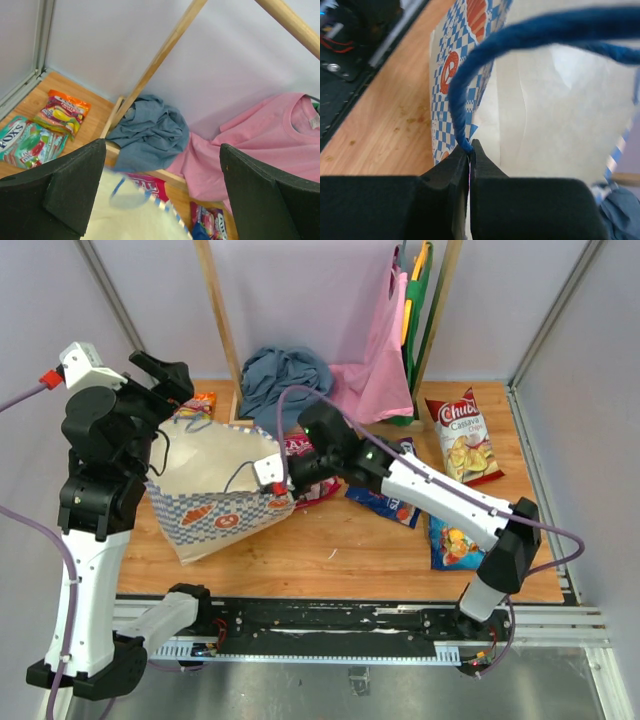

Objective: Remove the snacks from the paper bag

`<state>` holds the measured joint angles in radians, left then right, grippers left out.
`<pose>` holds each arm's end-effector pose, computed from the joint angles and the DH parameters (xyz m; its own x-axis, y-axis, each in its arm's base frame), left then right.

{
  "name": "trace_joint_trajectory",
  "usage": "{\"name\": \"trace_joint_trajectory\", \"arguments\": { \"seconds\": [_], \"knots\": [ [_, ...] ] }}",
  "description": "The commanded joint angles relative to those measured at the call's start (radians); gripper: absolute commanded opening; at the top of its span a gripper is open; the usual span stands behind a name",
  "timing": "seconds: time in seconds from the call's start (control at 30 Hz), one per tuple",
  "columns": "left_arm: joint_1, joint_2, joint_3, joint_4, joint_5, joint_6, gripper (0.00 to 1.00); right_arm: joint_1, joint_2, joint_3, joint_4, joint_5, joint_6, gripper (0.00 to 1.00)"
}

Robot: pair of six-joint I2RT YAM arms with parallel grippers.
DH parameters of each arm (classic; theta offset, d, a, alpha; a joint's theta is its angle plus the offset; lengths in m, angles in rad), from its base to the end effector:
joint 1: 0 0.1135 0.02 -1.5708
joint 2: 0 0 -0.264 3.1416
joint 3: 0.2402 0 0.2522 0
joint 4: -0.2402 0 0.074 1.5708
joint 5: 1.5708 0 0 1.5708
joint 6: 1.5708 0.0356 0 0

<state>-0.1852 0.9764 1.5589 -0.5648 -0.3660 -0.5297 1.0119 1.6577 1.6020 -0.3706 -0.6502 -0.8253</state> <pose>0.1507 -0.0153 0.5190 0.1058 -0.4998 -0.8596 -0.1463 0.8472 -0.5107 0.1854 0.3370 0.3805 0.5618 -0.2046 -0.8015 -0.8171 -0.2883 -0.4992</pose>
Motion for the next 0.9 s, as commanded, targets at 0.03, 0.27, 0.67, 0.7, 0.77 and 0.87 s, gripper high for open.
{"name": "trace_joint_trajectory", "arguments": {
  "seconds": [0.03,0.27,0.67,0.7,0.77,0.87],
  "knots": [
    [0.007,-0.002,0.003,0.016,-0.016,0.028,1.0,-0.145,0.14,0.295,-0.36,-0.581,-0.13,0.01],
    [0.008,-0.009,-0.006,0.022,-0.035,0.055,1.0,-0.134,0.423,0.719,-0.634,-0.651,-0.116,0.0],
    [0.008,-0.007,0.006,0.024,-0.058,0.095,1.0,-0.052,0.454,0.819,-0.706,-0.552,-0.233,0.01],
    [0.007,-0.008,0.005,0.023,-0.061,0.097,1.0,-0.046,0.446,0.813,-0.697,-0.525,-0.226,0.01],
    [0.007,-0.01,-0.002,0.022,-0.068,0.098,1.0,-0.033,0.414,0.763,-0.632,-0.446,-0.172,0.01],
    [0.007,-0.022,-0.033,0.024,-0.078,0.09,1.0,-0.017,0.344,0.614,-0.413,-0.269,0.0,0.01]
  ]
}}
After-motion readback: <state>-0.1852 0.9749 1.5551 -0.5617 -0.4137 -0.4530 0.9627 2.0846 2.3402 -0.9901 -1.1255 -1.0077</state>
